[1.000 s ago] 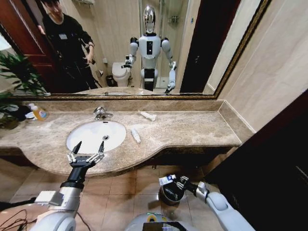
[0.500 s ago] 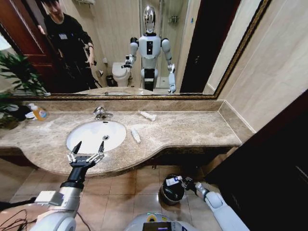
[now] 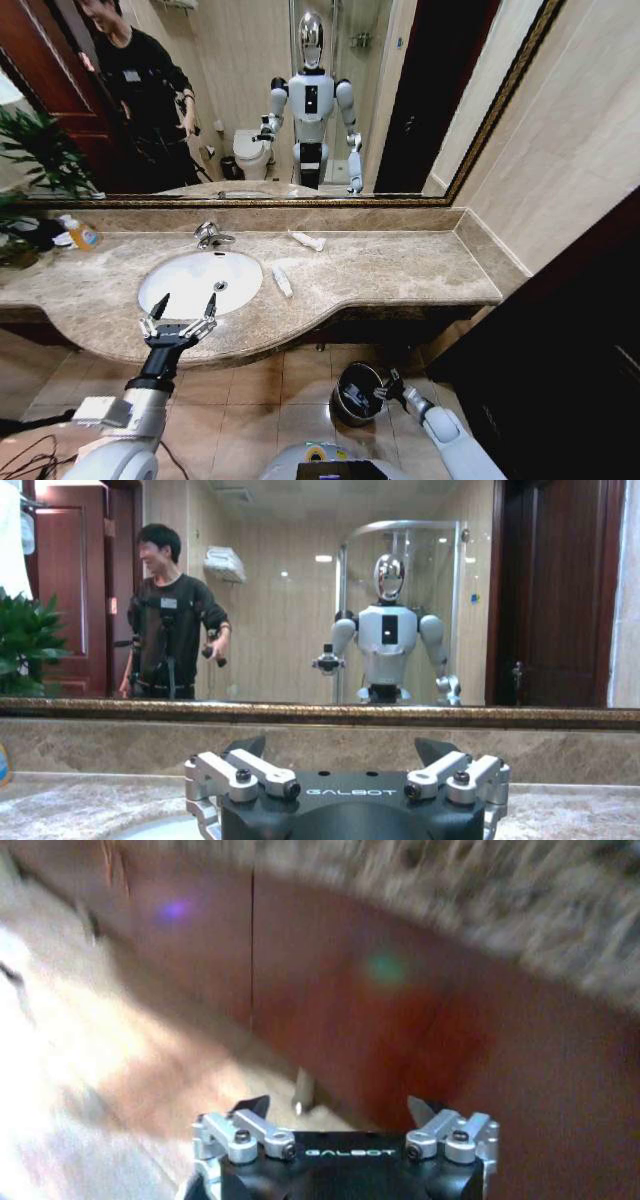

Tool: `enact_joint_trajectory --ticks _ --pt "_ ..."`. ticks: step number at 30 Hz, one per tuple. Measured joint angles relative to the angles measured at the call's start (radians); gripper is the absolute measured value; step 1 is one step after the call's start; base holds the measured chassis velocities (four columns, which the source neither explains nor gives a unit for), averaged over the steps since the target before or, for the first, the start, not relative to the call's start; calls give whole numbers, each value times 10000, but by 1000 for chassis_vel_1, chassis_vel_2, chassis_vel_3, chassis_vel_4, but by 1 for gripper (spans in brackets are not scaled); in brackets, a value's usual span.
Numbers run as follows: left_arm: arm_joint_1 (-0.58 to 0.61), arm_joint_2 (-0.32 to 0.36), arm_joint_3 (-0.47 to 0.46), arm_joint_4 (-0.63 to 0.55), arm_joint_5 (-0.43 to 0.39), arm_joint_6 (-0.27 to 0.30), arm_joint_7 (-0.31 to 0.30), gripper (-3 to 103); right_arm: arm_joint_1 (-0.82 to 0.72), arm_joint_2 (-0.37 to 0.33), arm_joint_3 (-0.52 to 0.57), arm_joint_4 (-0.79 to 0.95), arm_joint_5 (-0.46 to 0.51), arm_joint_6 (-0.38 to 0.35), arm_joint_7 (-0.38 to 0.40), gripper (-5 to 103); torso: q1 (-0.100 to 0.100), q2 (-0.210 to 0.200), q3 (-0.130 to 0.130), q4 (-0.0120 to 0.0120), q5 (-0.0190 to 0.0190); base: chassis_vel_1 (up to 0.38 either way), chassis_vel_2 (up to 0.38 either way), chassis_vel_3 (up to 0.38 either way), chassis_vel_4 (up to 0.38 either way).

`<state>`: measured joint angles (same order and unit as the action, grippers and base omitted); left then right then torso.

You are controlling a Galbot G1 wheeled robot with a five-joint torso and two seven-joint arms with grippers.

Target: Pick up the trash from the sink and place it in the trash bin.

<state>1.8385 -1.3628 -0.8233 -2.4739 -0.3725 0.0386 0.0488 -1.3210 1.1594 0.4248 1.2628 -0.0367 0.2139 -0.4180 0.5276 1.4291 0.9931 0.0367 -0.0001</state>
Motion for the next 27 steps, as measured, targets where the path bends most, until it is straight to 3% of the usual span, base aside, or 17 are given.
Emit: enact_joint_trajectory --ticks 2,7,10,14,17,19,23,25,27 --pt "0 0 0 0 0 0 0 100 -599 -307 249 1861 1079 -367 -239 100 0 0 -1 1 -2 0 0 0 0" --pt "0 0 0 0 0 0 0 100 -1061 -468 481 3749 1858 -803 -35 100 0 0 -1 0 2 0 0 0 0" --pt "0 0 0 0 0 0 0 100 -1205 -833 553 6250 2736 -1902 1055 100 -1 0 -1 1 0 0 0 0 0" --pt "0 0 -1 0 0 0 0 100 -968 -1191 440 7175 3287 -2524 1848 100 -1 0 -1 2 3 0 0 0 0" --pt "0 0 -1 0 0 0 0 100 -565 -1958 312 8166 4463 -3179 3156 100 0 0 0 2 2 0 0 0 0" --pt "0 0 0 0 0 0 0 100 -483 -2146 290 8322 4748 -3281 3441 100 0 0 0 1 0 0 0 0 0" --pt "0 0 0 0 0 0 0 100 355 -2908 -271 8596 5902 -3957 4944 100 -1 0 0 -1 4 0 0 0 0" --pt "0 -1 0 0 0 0 0 100 1044 -2987 -699 8545 6179 -4521 5681 100 0 0 0 -1 0 0 0 0 0" --pt "-1 0 0 0 0 0 0 100 1283 -2987 -861 8511 6268 -4641 5863 100 0 0 1 -1 3 0 0 0 0"
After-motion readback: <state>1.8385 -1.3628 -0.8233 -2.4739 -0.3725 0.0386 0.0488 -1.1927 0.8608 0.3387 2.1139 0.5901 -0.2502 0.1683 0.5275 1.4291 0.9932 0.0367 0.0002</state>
